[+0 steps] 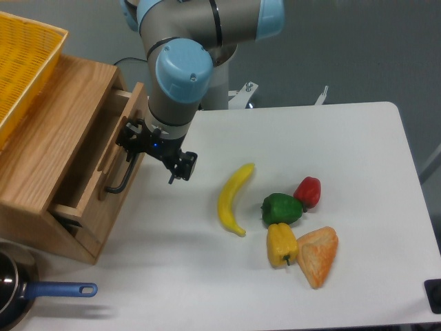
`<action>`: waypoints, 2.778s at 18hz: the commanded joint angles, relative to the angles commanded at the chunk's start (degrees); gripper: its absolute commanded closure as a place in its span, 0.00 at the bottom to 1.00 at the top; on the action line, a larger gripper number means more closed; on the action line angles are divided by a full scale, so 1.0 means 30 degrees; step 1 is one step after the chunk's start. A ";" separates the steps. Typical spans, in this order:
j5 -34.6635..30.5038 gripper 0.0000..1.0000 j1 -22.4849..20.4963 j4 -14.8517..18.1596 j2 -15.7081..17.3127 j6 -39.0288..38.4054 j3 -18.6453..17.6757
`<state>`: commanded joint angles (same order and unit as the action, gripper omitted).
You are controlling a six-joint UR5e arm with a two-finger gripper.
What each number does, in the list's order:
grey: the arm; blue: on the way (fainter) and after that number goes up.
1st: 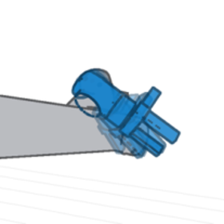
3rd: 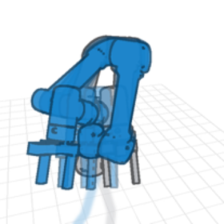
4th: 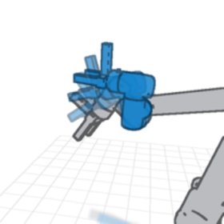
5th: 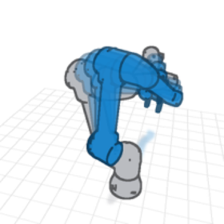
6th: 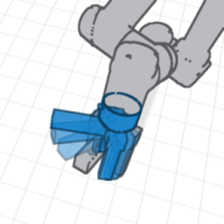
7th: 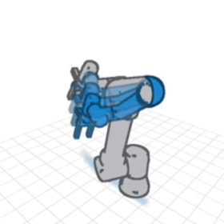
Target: Slide open the top drawer
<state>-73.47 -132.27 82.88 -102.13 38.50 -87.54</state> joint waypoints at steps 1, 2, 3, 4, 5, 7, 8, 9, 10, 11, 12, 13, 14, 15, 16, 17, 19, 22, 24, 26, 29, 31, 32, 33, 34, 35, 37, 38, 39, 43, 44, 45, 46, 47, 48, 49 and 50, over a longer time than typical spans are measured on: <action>-0.0001 0.00 -0.0029 0.0000 0.0000 0.0000 0.0000; -0.0001 0.00 -0.0175 0.0000 0.0000 0.0000 0.0058; -0.0001 0.00 -0.0263 0.0000 0.0000 0.0000 0.0088; -0.0001 0.00 -0.0322 0.0000 0.0000 0.0000 0.0146; -0.0030 0.00 -0.0381 0.0000 -0.0029 0.0000 0.0233; -0.0001 0.00 -0.0615 0.0029 -0.0030 0.0145 0.0263; -0.0001 0.00 -0.0732 0.0029 -0.0030 0.0350 0.0264; -0.0030 0.00 -0.0791 0.0029 -0.0001 0.0468 0.0264; -0.0030 0.00 -0.0878 0.0029 0.0000 0.0556 0.0235; -0.0030 0.00 -0.0966 0.0029 0.0000 0.0673 0.0234; -0.0030 0.00 -0.1025 0.0029 0.0000 0.0761 0.0234; -0.0030 0.00 -0.1084 0.0029 0.0000 0.0849 0.0234; -0.0030 0.00 -0.1142 0.0029 0.0000 0.0850 0.0234; -0.0030 0.00 -0.1172 0.0000 0.0000 0.0850 0.0234; -0.0030 0.00 -0.1201 -0.0029 0.0000 0.0850 0.0234; -0.0030 0.00 -0.1288 -0.0030 0.0000 0.0850 0.0234; -0.0088 0.00 -0.1435 -0.0059 0.0000 0.0850 0.0234; -0.0088 0.00 -0.1669 -0.0030 -0.0030 0.1375 0.0264; -0.0088 0.00 -0.1846 -0.0030 -0.0030 0.1640 0.0235; -0.0088 0.00 -0.1992 -0.0059 -0.0030 0.1670 0.0234; -0.0088 0.00 -0.2227 -0.0059 0.0000 0.1873 0.0235; -0.0088 0.00 -0.2314 -0.0001 -0.0030 0.2313 0.0234; -0.0088 0.00 -0.2373 -0.0029 -0.0030 0.2372 0.0234; -0.0088 0.00 -0.2402 -0.0059 -0.0030 0.2373 0.0234; -0.0088 0.00 -0.2403 -0.0059 -0.0030 0.2402 0.0234; -0.0088 0.00 -0.2403 -0.0059 -0.0030 0.2373 0.0234; -0.0088 0.00 -0.2403 -0.0001 -0.0030 0.2373 0.0234; -0.0088 0.00 -0.2403 0.0000 -0.0030 0.2373 0.0263; -0.0059 0.00 -0.2403 0.0029 -0.0059 0.2373 0.0264; -0.0030 0.00 -0.2403 0.0058 0.0000 0.2344 0.0409; -0.0030 0.00 -0.2403 0.0087 0.0000 0.2344 0.0468; -0.0030 0.00 -0.2432 0.0117 0.0029 0.2344 0.0469; -0.0030 0.00 -0.2432 0.0146 0.0058 0.2373 0.0469; -0.0030 0.00 -0.2432 0.0175 0.0087 0.2373 0.0469; -0.0030 0.00 -0.2432 0.0204 0.0146 0.2373 0.0469; -0.0030 0.00 -0.2548 0.0205 0.0204 0.2402 0.0469; -0.0030 0.00 -0.2636 0.0205 0.0234 0.2402 0.0469</action>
<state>-73.56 -140.18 83.50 -101.43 45.70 -86.13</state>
